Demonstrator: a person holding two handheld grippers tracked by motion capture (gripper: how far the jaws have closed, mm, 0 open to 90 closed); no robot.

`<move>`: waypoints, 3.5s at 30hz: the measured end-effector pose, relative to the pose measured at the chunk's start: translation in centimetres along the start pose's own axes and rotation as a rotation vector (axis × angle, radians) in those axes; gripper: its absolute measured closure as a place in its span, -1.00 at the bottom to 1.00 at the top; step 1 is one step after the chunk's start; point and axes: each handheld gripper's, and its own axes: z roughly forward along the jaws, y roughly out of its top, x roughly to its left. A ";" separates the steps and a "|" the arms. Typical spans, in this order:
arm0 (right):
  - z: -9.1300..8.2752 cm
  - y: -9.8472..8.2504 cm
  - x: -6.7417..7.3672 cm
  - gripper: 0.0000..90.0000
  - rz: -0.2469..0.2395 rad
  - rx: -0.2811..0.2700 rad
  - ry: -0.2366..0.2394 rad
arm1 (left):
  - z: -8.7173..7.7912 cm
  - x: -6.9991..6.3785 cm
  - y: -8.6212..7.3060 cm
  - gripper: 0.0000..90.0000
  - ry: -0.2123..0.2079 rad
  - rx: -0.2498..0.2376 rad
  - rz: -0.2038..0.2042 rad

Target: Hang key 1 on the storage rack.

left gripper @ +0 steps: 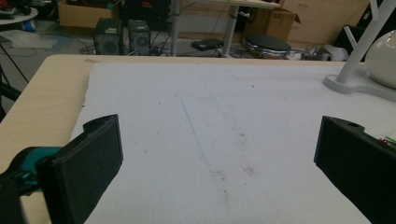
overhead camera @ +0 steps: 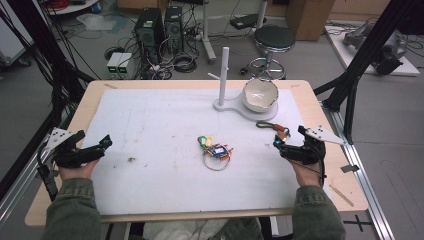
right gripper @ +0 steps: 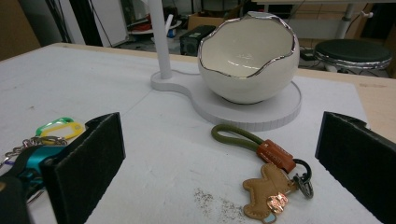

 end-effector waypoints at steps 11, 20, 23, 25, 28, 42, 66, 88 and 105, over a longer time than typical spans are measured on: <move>-0.2 0.0 -0.3 -0.99 0.014 -0.008 0.002 | -0.2 0.0 0.1 -0.96 0.005 -0.004 -0.002; -0.1 -0.1 -0.2 -0.99 0.011 0.006 0.007 | 0.0 0.0 0.0 -0.96 0.000 0.007 0.004; 0.0 -0.1 -0.2 -0.99 0.007 0.012 0.011 | 0.0 0.0 0.0 -0.96 0.000 0.009 0.003; 0.0 -0.1 -0.1 -0.99 0.001 0.012 0.012 | -0.1 0.0 0.0 -0.96 -0.002 0.012 0.006; 0.2 0.0 0.0 -0.99 -0.010 0.029 0.017 | -0.1 0.0 -0.1 -0.96 -0.002 0.015 0.007; 2.2 1.0 -0.9 -0.99 -0.053 0.132 0.018 | 0.0 0.0 -0.2 -0.96 0.000 0.025 -0.003; 6.1 2.4 -2.2 -0.99 -0.111 0.281 0.087 | 0.2 -0.1 -0.3 -0.96 0.002 0.033 0.009; 10.2 4.8 -5.6 -0.98 -0.082 0.442 0.112 | 0.3 -0.2 -0.3 -0.96 -0.001 0.040 0.004; 13.0 5.2 -7.5 -0.98 -0.117 0.617 0.092 | 0.4 -0.2 -0.3 -0.96 -0.005 0.046 0.005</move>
